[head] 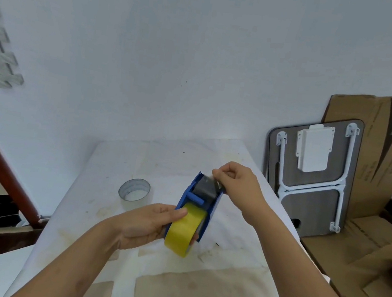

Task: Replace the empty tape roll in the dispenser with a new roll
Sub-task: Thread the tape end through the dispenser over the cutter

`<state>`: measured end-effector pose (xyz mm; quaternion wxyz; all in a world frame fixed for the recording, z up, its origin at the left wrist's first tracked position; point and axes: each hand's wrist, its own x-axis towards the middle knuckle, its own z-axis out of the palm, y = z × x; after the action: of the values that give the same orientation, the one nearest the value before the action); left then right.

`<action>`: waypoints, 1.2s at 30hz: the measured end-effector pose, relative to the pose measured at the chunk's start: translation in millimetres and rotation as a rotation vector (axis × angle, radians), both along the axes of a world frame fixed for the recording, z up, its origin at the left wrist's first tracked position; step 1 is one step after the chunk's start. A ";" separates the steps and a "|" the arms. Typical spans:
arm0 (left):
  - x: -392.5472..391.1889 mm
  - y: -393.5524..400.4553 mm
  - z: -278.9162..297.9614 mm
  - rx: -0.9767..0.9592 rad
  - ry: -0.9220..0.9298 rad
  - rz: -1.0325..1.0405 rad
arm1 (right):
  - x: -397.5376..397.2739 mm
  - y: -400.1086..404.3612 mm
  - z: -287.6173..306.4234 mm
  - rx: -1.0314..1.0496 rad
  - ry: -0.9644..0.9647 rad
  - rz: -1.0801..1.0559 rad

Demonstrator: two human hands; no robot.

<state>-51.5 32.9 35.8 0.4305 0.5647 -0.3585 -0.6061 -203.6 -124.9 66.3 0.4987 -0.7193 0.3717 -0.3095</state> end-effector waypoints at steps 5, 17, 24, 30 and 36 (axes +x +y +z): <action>-4.4 -9.8 -5.0 0.029 -0.051 0.068 | 2.7 3.3 -2.8 0.029 -0.039 0.003; -27.5 -22.5 -5.9 -0.031 -0.051 0.130 | 3.9 14.0 -11.3 -0.192 0.008 0.023; -30.3 -27.2 -7.4 -0.039 -0.172 0.130 | 0.7 13.5 -9.4 -0.242 -0.002 0.003; -30.3 -27.6 -11.4 -0.039 -0.146 0.167 | 1.5 15.1 -7.4 -0.150 -0.040 -0.028; -32.8 -26.9 -11.7 -0.045 -0.015 0.193 | 2.2 15.4 -7.1 -0.092 -0.034 0.005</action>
<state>-84.3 6.0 24.0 0.4967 0.5913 -0.3190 -0.5494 -201.4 -109.5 59.2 0.4720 -0.7372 0.3467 -0.3370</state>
